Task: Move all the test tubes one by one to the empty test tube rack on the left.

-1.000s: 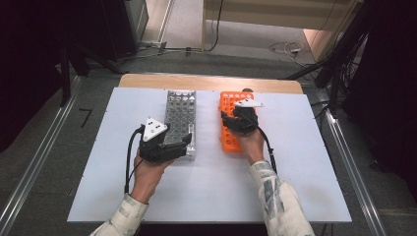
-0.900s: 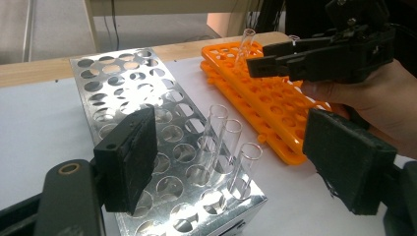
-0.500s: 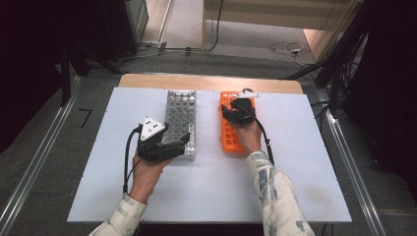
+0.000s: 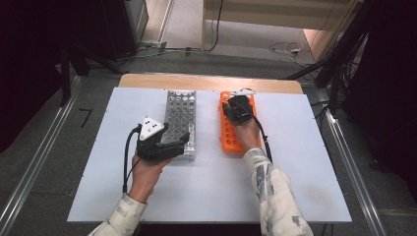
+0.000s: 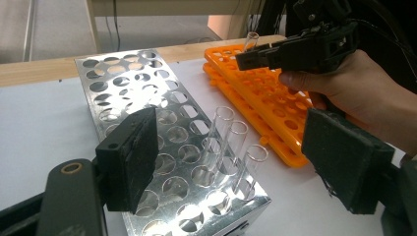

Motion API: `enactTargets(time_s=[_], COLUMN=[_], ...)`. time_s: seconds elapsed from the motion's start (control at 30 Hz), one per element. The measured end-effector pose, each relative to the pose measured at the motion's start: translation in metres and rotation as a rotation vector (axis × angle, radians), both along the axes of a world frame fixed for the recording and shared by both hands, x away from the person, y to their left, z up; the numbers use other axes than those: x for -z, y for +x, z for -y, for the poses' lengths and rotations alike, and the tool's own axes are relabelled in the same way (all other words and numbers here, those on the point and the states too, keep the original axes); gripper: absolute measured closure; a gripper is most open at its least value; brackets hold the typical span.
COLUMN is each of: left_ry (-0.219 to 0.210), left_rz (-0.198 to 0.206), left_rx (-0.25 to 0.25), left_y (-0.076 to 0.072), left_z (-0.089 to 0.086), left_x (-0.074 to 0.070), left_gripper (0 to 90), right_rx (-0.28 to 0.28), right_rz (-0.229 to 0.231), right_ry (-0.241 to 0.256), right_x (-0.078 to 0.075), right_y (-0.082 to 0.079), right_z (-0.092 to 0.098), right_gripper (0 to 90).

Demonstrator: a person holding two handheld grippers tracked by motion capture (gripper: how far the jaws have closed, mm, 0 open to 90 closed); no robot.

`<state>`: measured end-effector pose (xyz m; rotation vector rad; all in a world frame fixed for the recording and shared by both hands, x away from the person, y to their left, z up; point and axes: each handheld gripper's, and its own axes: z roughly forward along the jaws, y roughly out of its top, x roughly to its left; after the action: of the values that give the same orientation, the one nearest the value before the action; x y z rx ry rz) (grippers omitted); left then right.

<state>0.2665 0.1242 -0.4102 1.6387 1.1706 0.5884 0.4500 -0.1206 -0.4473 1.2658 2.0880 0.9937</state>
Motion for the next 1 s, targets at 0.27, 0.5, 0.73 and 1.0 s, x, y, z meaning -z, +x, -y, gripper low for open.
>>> enactTargets(time_s=[0.27, 0.5, 0.73, 1.0], left_ry=[0.0, 0.003, -0.023, -0.029], left_rz=[0.0, -0.002, -0.006, -0.007], left_rx=[-0.002, -0.002, -0.018, -0.025], left_y=[0.0, 0.0, 0.001, 0.002], left_z=[0.0, 0.0, -0.003, -0.006], left_x=[0.0, 0.001, 0.0, 0.0], left_gripper=[21.8, 21.7, 21.7, 21.7], right_rx=[0.001, -0.003, -0.009, -0.018], right_rz=[0.009, 0.033, 0.062, 0.077], right_ry=[-0.007, 0.004, 0.018, 0.046], right_x=[-0.004, -0.012, -0.024, -0.032], right_y=[-0.001, -0.003, -0.008, -0.011], right_z=[0.002, 0.004, 0.007, 0.012], right_gripper=[72.8, 72.8, 72.9, 73.0])
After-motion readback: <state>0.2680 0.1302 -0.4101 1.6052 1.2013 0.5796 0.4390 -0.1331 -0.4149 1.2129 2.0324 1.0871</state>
